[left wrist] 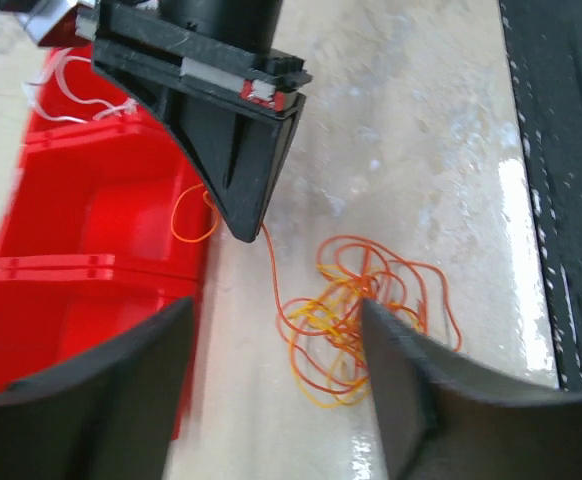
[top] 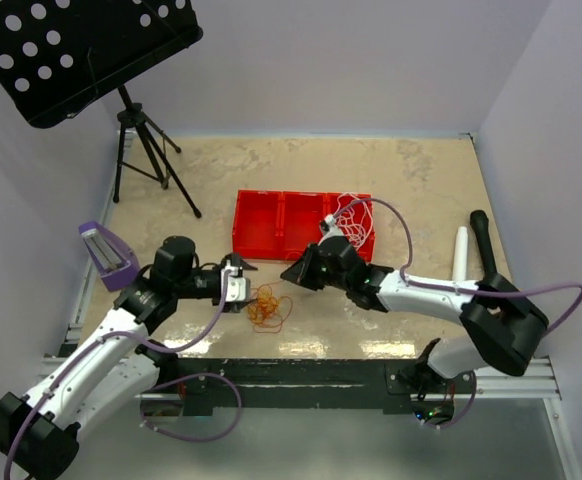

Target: Untangle the cables

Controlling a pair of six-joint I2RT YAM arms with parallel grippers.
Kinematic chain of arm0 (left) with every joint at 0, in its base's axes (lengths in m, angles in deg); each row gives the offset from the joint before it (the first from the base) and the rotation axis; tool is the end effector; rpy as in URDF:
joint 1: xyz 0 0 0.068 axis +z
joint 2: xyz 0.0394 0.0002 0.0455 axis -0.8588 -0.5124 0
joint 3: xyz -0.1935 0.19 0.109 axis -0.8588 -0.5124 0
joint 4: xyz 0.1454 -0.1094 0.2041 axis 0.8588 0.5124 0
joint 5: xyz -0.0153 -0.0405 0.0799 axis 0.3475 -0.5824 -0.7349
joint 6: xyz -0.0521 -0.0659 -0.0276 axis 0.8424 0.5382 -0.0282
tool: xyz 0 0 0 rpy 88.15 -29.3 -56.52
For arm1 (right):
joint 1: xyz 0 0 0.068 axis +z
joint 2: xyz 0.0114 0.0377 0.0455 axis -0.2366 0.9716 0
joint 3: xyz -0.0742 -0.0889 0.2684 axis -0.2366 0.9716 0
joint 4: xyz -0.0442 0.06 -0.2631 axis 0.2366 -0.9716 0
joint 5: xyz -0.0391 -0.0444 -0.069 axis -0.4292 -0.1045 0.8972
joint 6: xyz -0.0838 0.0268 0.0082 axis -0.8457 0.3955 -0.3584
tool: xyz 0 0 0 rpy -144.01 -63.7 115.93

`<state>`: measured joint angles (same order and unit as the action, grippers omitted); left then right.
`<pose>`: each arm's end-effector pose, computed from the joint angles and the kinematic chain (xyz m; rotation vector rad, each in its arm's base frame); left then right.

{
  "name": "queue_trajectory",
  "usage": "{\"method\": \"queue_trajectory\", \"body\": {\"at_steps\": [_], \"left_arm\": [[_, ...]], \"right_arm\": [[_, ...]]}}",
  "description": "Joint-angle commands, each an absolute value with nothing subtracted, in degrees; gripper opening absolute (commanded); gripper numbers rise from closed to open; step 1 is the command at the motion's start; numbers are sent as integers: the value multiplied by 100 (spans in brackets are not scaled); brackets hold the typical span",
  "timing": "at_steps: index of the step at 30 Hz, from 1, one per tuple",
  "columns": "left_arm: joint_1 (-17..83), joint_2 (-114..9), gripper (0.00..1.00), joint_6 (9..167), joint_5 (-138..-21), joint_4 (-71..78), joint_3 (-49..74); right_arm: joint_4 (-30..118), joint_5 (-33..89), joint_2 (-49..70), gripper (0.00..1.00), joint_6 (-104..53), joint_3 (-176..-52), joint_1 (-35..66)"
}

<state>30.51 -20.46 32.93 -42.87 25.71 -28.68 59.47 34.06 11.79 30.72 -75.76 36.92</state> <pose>0.1373 -0.1381 0.2443 1.5237 1.3244 -0.6610 0.2134 0.2635 0.1769 0.2330 2.3361 1.1449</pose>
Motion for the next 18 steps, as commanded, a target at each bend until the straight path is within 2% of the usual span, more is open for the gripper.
{"method": "queue_trajectory", "body": {"at_steps": [1,6,12,18], "left_arm": [[3044,-2006,78,4295,-4621,2074,-2257],[3052,-2041,80,5701,-5184,1152,-2090],[3052,-2419,80,6625,-4570,633,-2282],[3052,-2586,80,7345,-4105,-597,-2739]], "right_arm": [[5210,4067,359,0,2165,-8425,3878],[4787,4244,-63,0,1795,-8910,3992],[4753,4164,-354,0,1768,-9357,4194],[4514,4288,-486,0,1706,-9947,4397]]}}
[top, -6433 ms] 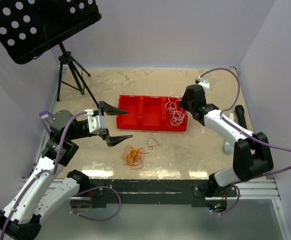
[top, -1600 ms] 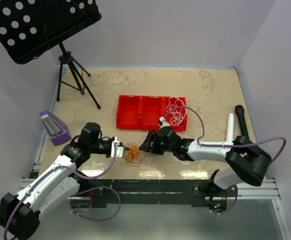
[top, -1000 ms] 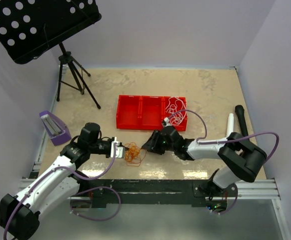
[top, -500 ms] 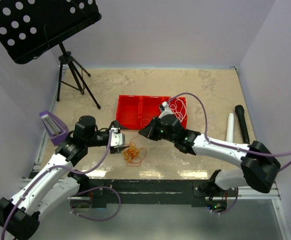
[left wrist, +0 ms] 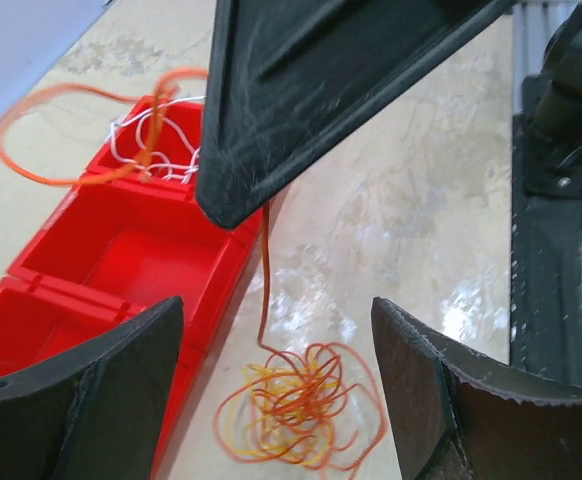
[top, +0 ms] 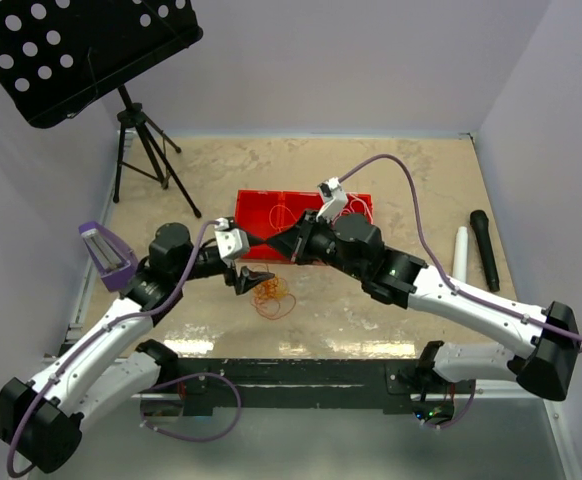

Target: Untangle the cables

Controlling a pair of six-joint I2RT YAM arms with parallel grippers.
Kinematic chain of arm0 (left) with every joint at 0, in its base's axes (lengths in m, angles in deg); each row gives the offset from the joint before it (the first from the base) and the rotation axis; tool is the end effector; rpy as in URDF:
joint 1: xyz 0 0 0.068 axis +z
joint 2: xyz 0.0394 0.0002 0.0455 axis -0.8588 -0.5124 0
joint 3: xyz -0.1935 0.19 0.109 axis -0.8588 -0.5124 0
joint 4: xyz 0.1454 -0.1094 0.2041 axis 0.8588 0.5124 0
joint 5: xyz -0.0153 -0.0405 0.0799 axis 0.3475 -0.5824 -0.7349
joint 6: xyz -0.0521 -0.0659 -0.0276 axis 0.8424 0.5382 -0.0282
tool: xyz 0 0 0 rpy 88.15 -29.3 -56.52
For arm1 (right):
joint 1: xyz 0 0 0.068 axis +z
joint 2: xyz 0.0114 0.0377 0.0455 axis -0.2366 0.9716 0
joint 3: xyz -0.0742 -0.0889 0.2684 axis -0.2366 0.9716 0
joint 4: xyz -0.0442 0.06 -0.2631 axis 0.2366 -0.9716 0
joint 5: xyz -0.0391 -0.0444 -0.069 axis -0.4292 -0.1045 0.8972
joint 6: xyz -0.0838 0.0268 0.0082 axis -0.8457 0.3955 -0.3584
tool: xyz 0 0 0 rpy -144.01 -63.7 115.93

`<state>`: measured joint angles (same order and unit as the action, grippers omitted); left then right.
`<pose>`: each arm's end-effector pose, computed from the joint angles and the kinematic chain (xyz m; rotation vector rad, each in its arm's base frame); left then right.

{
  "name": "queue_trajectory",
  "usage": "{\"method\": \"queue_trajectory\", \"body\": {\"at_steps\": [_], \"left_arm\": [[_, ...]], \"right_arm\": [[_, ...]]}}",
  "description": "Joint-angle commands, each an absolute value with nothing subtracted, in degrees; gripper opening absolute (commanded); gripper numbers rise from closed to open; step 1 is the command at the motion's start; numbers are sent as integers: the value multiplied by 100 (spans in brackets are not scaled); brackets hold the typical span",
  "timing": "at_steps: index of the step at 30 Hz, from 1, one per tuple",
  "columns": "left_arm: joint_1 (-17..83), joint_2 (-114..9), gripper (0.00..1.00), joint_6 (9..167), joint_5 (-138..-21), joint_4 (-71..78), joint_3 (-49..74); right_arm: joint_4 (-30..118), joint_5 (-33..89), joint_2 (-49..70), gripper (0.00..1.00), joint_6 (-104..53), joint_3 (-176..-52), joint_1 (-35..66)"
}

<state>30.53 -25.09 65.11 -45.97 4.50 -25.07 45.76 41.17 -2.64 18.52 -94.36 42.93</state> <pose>0.1708 -0.1528 0.2973 1.0922 1.4379 -0.8572 0.1870 0.2703 0.3517 -0.0235 1.9466 1.2370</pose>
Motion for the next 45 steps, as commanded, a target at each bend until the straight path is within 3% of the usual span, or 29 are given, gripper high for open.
{"method": "queue_trajectory", "body": {"at_steps": [1,5,12,16,45], "left_arm": [[3052,-2604,80,7495,-4026,-817,-2818],[3052,-2674,77,8128,-4059,-1757,-3205],[3052,-2665,43,8507,-4403,-2243,-3496],[3052,-2569,31,8534,-4420,-2252,-3645],[3052,-2094,27,6249,-3990,-1548,-4375]], "right_arm": [[4540,4253,-512,0,1706,-10009,4432],[4576,4200,-486,0,1724,-10316,4616],[4515,4375,-398,0,1663,-10949,4897],[4453,4472,-284,0,1496,-11449,4950],[2485,5895,797,0,-270,-16705,4942]]}}
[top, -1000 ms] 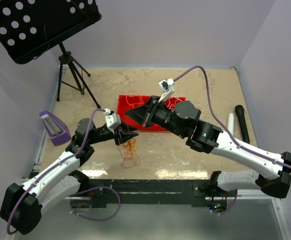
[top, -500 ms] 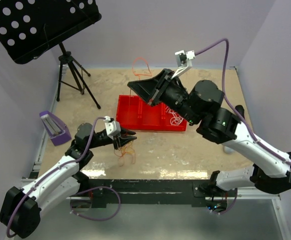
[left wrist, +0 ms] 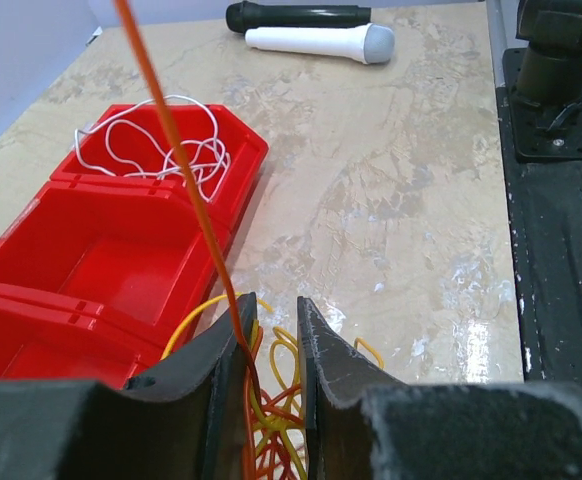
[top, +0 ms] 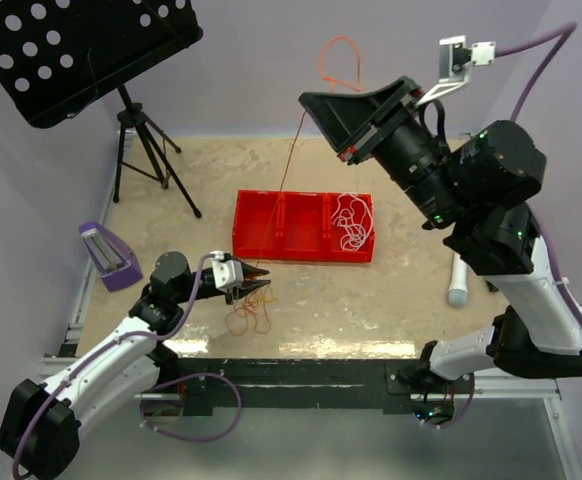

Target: Untangle the cables

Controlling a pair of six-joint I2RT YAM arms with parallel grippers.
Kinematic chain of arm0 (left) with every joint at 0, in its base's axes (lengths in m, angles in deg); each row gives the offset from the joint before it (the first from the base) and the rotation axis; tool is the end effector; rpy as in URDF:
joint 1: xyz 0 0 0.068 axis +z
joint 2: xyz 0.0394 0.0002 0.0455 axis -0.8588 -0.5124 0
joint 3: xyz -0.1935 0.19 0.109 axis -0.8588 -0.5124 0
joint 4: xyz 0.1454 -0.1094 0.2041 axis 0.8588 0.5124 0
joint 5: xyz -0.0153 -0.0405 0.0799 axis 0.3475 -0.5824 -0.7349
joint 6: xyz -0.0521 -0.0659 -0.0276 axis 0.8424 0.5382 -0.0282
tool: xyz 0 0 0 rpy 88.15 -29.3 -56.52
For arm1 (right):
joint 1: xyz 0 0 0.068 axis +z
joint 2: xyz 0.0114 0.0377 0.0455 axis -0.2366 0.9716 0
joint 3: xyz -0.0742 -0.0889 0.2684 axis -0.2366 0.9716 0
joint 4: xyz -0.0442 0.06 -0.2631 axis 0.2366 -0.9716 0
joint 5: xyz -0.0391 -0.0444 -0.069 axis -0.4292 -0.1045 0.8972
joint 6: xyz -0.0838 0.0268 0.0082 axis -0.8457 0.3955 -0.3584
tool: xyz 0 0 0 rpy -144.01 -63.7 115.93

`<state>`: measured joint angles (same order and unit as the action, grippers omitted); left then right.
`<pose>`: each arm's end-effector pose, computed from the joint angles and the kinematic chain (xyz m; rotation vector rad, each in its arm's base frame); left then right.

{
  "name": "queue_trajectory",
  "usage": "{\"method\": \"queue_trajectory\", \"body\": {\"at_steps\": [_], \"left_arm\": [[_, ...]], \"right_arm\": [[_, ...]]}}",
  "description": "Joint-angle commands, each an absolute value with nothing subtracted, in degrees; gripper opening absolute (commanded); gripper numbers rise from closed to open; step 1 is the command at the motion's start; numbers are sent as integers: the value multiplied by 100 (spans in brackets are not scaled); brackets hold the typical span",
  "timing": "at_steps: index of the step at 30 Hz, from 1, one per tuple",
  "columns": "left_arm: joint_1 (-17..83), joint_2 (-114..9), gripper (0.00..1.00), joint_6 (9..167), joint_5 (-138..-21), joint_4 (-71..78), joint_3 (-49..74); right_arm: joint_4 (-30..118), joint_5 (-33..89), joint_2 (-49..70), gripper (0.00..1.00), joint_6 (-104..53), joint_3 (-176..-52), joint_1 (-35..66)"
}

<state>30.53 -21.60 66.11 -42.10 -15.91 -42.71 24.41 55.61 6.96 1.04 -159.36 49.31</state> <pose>0.1500 -0.1458 0.2352 1.1140 1.3097 -0.8951 0.1344 0.2048 0.6688 -0.0008 1.2932 1.2613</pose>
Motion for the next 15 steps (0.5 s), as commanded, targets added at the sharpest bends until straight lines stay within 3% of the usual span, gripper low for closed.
{"method": "queue_trajectory", "body": {"at_steps": [1,8,15], "left_arm": [[3052,-2085,27,6223,-3998,-1566,-4401],[3052,-2024,27,6117,-4077,-1610,-4507],[3052,-1997,26,5906,-4121,-1540,-4577]], "right_arm": [[2449,5948,849,0,-332,-16881,4942],[2387,6379,1096,0,-719,-18033,4942],[2562,6932,824,0,-1044,-18087,4942]]}}
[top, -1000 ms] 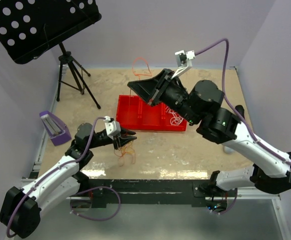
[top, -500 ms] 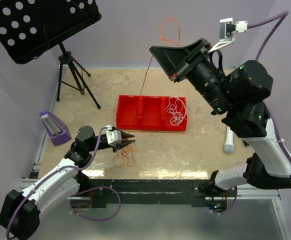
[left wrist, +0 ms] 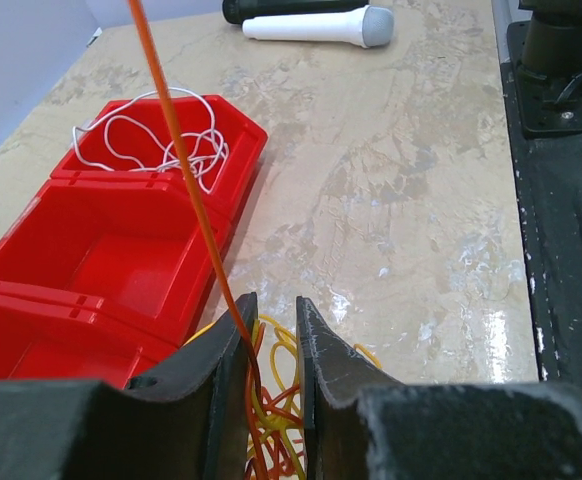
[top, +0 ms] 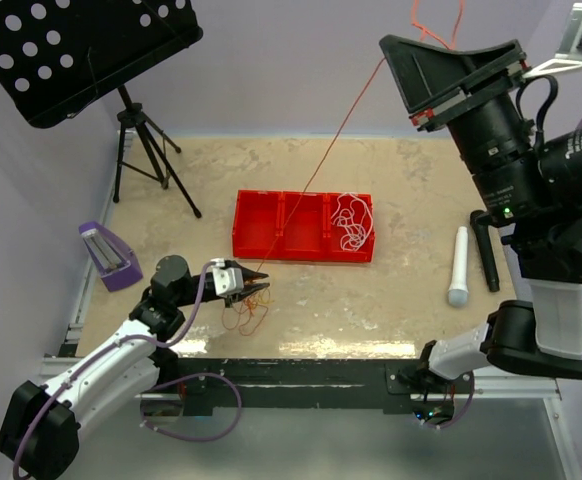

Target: Untangle the cables

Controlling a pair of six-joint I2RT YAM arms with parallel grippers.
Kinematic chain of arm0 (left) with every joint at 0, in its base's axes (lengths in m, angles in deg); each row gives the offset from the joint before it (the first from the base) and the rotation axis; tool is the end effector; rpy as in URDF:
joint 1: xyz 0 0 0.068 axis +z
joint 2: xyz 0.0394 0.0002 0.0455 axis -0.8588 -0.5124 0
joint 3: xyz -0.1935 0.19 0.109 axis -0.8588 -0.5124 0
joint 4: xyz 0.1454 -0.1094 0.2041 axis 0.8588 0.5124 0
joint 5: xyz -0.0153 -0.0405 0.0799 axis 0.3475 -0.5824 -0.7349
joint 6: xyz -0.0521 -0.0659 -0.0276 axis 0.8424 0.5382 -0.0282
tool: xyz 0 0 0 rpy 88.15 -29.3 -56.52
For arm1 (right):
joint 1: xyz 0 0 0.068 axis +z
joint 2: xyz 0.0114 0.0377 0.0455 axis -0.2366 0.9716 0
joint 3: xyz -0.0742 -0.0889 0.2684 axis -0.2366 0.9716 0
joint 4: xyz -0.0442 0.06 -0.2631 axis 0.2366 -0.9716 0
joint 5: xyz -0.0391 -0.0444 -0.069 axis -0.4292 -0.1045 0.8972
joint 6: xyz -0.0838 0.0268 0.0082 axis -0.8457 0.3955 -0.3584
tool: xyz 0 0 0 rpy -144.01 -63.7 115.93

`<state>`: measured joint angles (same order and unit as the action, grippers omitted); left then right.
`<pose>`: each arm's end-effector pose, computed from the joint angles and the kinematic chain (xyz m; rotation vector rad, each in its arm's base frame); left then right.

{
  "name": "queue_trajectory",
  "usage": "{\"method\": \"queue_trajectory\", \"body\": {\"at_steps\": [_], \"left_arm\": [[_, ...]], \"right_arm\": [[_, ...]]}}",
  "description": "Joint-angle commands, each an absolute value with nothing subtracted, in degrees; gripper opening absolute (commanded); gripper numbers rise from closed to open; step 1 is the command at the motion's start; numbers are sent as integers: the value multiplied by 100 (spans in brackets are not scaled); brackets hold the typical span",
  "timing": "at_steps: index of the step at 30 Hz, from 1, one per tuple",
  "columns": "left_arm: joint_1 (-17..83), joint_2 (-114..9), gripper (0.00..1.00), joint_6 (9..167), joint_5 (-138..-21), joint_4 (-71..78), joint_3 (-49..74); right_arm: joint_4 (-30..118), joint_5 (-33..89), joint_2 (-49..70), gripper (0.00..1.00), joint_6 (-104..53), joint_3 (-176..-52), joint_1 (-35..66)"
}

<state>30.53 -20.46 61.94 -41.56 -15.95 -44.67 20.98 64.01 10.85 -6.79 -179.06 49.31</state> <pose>0.1449 -0.1436 0.2257 1.1619 1.2700 -0.8536 0.1138 0.1414 0.7292 0.1390 1.0954 1.1621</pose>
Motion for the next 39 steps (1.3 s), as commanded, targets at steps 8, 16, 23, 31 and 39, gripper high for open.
{"method": "queue_trajectory", "body": {"at_steps": [8,16,23,31,39], "left_arm": [[3061,-1962,22,5617,-4270,-1329,-4525],[3088,-1944,9,4888,-4693,-355,-3682],[3088,-2032,9,4097,-5000,472,-3311],[3088,-2076,10,3542,-5456,957,-3346],[3088,-2129,11,4209,-5993,324,-3461]], "right_arm": [[2670,8417,235,0,-1537,-17052,4942],[1396,8050,-643,0,930,-13126,4933],[1131,7434,-1364,0,2391,-10460,4933],[1376,6539,-1163,45,2261,-9614,4933],[3237,4923,-1277,67,680,-9289,4942]]}}
